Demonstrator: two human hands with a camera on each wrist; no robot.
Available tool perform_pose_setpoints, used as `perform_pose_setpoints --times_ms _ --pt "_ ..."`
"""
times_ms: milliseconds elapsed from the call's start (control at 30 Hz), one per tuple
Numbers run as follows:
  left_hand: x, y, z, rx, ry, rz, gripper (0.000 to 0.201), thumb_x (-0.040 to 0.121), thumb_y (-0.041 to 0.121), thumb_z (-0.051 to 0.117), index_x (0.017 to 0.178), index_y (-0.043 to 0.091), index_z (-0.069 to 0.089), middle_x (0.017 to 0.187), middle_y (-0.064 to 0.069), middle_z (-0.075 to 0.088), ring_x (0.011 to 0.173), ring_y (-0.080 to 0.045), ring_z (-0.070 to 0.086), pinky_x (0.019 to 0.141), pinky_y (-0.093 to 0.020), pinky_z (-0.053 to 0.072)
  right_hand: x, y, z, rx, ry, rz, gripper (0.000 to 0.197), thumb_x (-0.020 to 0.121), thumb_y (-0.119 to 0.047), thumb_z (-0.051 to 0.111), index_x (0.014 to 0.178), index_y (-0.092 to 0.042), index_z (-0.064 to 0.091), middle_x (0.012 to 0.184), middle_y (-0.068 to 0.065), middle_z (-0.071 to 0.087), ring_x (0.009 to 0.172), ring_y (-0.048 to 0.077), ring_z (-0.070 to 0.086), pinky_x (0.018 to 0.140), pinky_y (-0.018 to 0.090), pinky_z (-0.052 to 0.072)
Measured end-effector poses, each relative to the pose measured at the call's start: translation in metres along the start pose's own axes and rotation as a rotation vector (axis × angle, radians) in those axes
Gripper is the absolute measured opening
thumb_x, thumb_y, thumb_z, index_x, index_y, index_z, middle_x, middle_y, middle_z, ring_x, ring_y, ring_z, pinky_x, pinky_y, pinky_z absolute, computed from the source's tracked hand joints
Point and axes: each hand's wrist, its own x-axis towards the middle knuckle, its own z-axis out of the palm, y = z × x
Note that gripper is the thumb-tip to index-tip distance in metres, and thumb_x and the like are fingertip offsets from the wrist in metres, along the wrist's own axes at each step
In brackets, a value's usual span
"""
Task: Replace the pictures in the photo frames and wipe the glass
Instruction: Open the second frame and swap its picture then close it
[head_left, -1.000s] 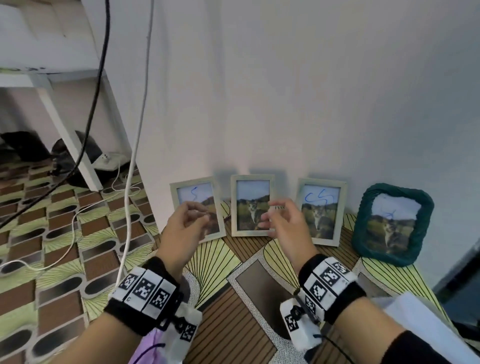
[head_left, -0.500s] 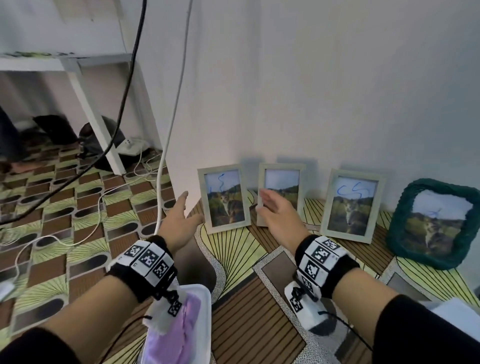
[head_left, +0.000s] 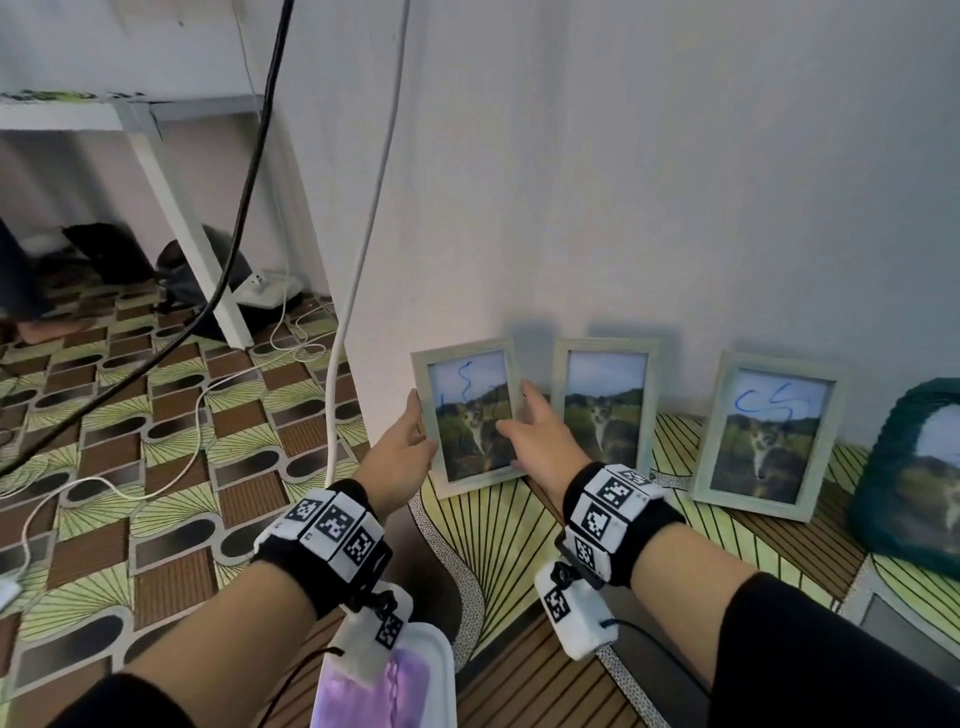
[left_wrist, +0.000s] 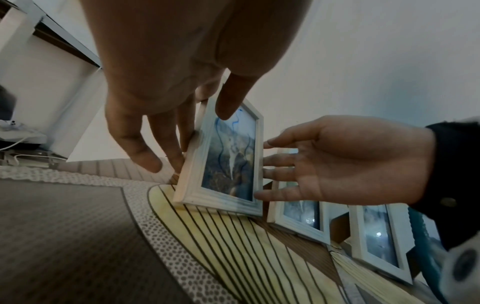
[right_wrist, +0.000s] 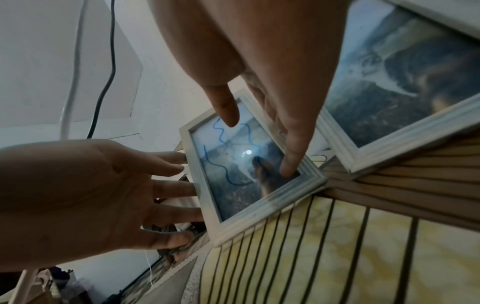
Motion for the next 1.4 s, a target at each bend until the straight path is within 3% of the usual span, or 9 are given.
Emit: perform_pose_setpoints --times_ms 100,200,300,400,600,867,1100,1267,1400 --pt "-0.005 -0.003 0.000 -0.050 0.007 0.027 0.066 0.103 0.009 0.040 0.155 0.036 0.011 0.126 -0.006 0.065 0.083 -0.001 0.063 0.060 -0.010 0.050 -0.011 -0.005 -0.003 0.131 0.010 0.019 0.064 0.099 -0.011 0.050 0.155 -0.028 0.023 0.159 0.002 0.025 0.117 0.017 0.060 0.093 0.040 0.056" --pt "-0.018 0.008 -0.004 -0.074 0.049 0.066 0.065 0.102 0.011 0.041 0.155 0.036 0.011 0.121 -0.008 0.068 0.101 -0.017 0.068 0.082 -0.026 0.054 -0.032 -0.022 -0.011 0.203 0.028 -0.037 0.059 0.098 -0.008 0.051 0.151 -0.028 0.034 0.155 0.000 0.036 0.086 -0.001 0.062 0.071 0.023 0.058" --pt "-0.038 0.035 -0.009 -0.118 0.048 0.138 0.068 0.103 0.013 0.042 0.153 0.045 0.010 0.119 -0.006 0.068 0.103 -0.027 0.069 0.091 -0.049 0.055 -0.059 -0.046 -0.025 0.217 0.050 -0.135 0.056 0.097 -0.005 0.051 0.148 -0.027 0.039 0.152 -0.001 0.041 0.115 0.003 0.054 0.080 0.018 0.053" --pt "-0.067 0.066 -0.011 -0.121 0.014 0.267 0.063 0.103 0.020 0.043 0.145 0.061 0.019 0.119 0.000 0.067 0.100 -0.013 0.070 0.073 -0.030 0.060 -0.095 -0.071 -0.043 0.191 0.131 -0.245 0.049 0.097 -0.006 0.052 0.141 -0.028 0.048 0.140 -0.009 0.053 0.133 0.006 0.045 0.098 0.019 0.043" --pt "-0.144 0.104 0.009 -0.153 -0.037 0.485 0.068 0.104 0.013 0.040 0.114 0.080 0.039 0.097 0.012 0.074 0.087 -0.002 0.070 0.066 -0.012 0.053 -0.188 -0.074 -0.082 0.359 0.217 -0.360 0.034 0.094 -0.005 0.058 0.119 -0.027 0.066 0.118 -0.011 0.070 0.113 0.004 0.064 0.099 0.035 0.052" --pt "-0.224 0.065 0.065 -0.303 -0.195 0.397 0.053 0.098 0.002 0.047 0.136 0.040 0.051 0.092 0.002 0.075 0.079 -0.004 0.070 0.062 -0.012 0.051 -0.284 0.003 -0.126 0.545 0.154 -0.279 0.030 0.095 -0.006 0.058 0.123 -0.010 0.067 0.116 0.008 0.072 0.104 0.024 0.070 0.082 0.036 0.055" --pt "-0.270 0.044 0.092 -0.354 -0.286 0.334 0.053 0.097 0.001 0.050 0.141 0.029 0.047 0.103 -0.004 0.075 0.091 -0.010 0.071 0.068 -0.015 0.053 -0.329 0.037 -0.132 0.478 0.164 -0.261 0.026 0.094 -0.014 0.059 0.116 -0.021 0.071 0.111 0.009 0.072 0.097 0.022 0.070 0.077 0.034 0.056" --pt "-0.298 0.019 0.109 -0.372 -0.311 0.290 0.056 0.095 -0.002 0.051 0.142 0.027 0.045 0.108 -0.003 0.074 0.097 -0.011 0.070 0.072 -0.017 0.054 -0.353 0.066 -0.123 0.600 0.148 -0.168 0.025 0.098 -0.009 0.052 0.121 -0.013 0.062 0.099 0.009 0.069 0.088 0.022 0.069 0.069 0.032 0.058" --pt "-0.309 0.003 0.116 -0.377 -0.309 0.238 0.058 0.095 -0.002 0.051 0.146 0.025 0.041 0.116 -0.004 0.072 0.106 -0.014 0.068 0.079 -0.021 0.055 -0.363 0.082 -0.112 0.688 0.143 -0.069 0.025 0.100 -0.006 0.047 0.123 -0.008 0.054 0.111 0.019 0.064 0.087 0.023 0.067 0.071 0.038 0.057"
